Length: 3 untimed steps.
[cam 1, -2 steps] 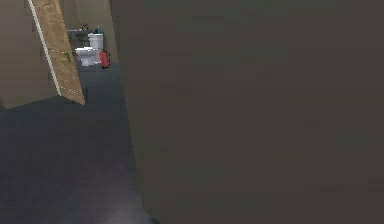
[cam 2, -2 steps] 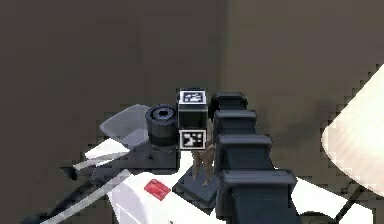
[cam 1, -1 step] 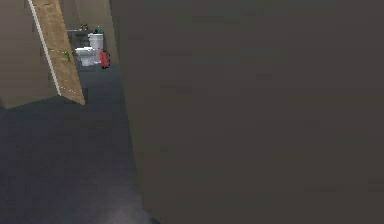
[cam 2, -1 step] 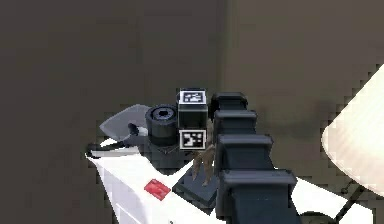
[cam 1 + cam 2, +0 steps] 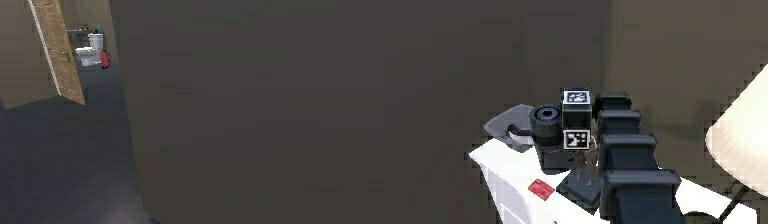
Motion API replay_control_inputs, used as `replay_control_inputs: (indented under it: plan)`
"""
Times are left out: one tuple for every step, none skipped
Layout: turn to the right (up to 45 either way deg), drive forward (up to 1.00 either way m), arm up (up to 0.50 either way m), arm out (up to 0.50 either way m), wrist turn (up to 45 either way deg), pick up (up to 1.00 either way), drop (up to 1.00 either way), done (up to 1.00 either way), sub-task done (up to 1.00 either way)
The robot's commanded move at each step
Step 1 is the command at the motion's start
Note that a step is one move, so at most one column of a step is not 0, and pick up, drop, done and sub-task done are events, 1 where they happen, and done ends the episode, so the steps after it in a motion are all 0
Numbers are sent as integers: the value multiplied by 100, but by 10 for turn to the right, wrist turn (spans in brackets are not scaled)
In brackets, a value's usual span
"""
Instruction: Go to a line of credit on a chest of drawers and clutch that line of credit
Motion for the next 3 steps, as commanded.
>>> replay_control_inputs:
  plan:
    - [0,0,-28,0,0,0,0,0,0]
    - [0,0,0,0,0,100,0,0,0]
    - [0,0,10,0,0,0,0,0,0]
